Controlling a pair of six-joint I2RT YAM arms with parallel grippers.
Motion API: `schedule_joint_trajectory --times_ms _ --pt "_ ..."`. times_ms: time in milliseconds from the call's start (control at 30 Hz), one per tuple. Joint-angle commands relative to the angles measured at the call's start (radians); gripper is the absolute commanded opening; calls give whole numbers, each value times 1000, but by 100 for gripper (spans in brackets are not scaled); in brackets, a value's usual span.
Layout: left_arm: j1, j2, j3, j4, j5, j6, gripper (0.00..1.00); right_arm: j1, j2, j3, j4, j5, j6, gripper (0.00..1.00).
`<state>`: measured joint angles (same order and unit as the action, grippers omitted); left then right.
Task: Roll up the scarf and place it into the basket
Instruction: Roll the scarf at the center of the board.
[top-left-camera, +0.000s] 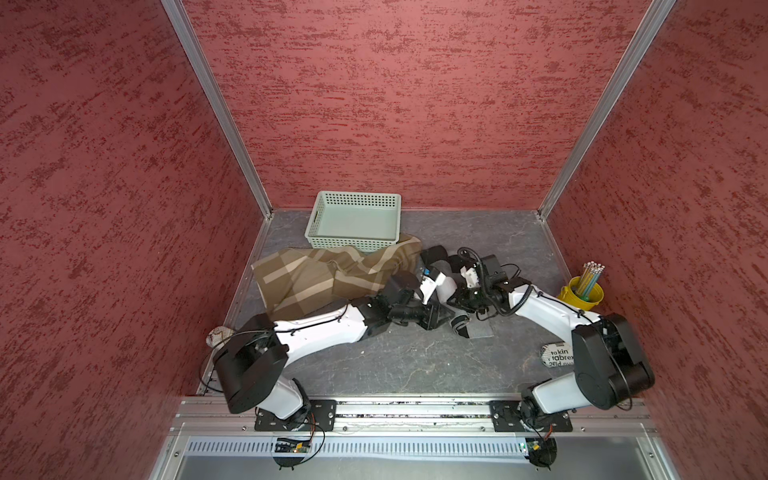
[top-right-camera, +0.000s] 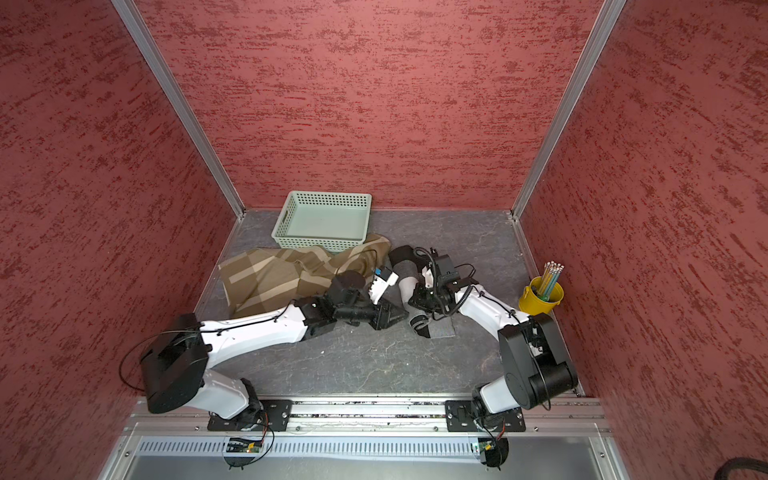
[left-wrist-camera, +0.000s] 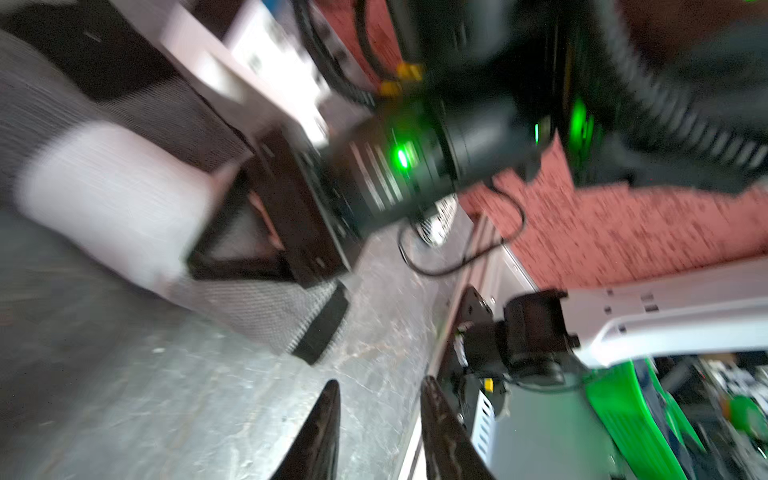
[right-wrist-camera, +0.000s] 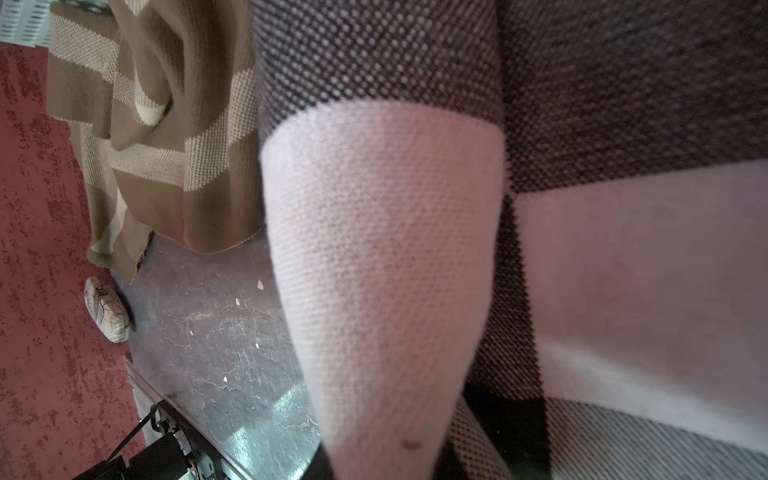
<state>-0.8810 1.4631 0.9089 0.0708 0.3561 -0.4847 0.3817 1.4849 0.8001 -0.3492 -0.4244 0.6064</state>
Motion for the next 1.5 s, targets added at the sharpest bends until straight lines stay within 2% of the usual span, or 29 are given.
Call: schedule_joint_trajectory --times_ms 0,100,267,367,433,600,733,900,1100,1233,1333,1467 --pt "77 5 -1 -137 -122 -20 35 44 -8 -44 182 -9 118 0" --pt "129 66 32 -162 -91 -31 35 76 -11 -96 233 -9 165 0" --pt "137 219 119 -151 -45 -7 34 97 -23 -195 295 -44 222 5" --pt "137 316 184 -106 -9 13 31 105 -27 -273 372 -82 282 8" --pt "134 377 219 -79 -3 28 25 106 -48 -317 409 -89 314 10" --pt "131 521 313 -53 73 48 21 106 -95 -350 364 -30 327 24" --pt "123 562 361 -56 81 48 20 120 -126 -277 123 163 254 43" --pt "117 597 419 -89 99 60 20 218 -176 -106 -187 448 212 63" --pt "120 635 460 -107 132 56 20 353 -197 77 -422 789 307 65" --pt "120 654 472 -108 155 45 20 473 -79 228 -494 939 322 62" --pt "122 666 478 -105 169 35 20 535 62 316 -528 1004 306 60" --pt "128 681 482 -95 189 21 20 563 178 339 -518 1029 285 61"
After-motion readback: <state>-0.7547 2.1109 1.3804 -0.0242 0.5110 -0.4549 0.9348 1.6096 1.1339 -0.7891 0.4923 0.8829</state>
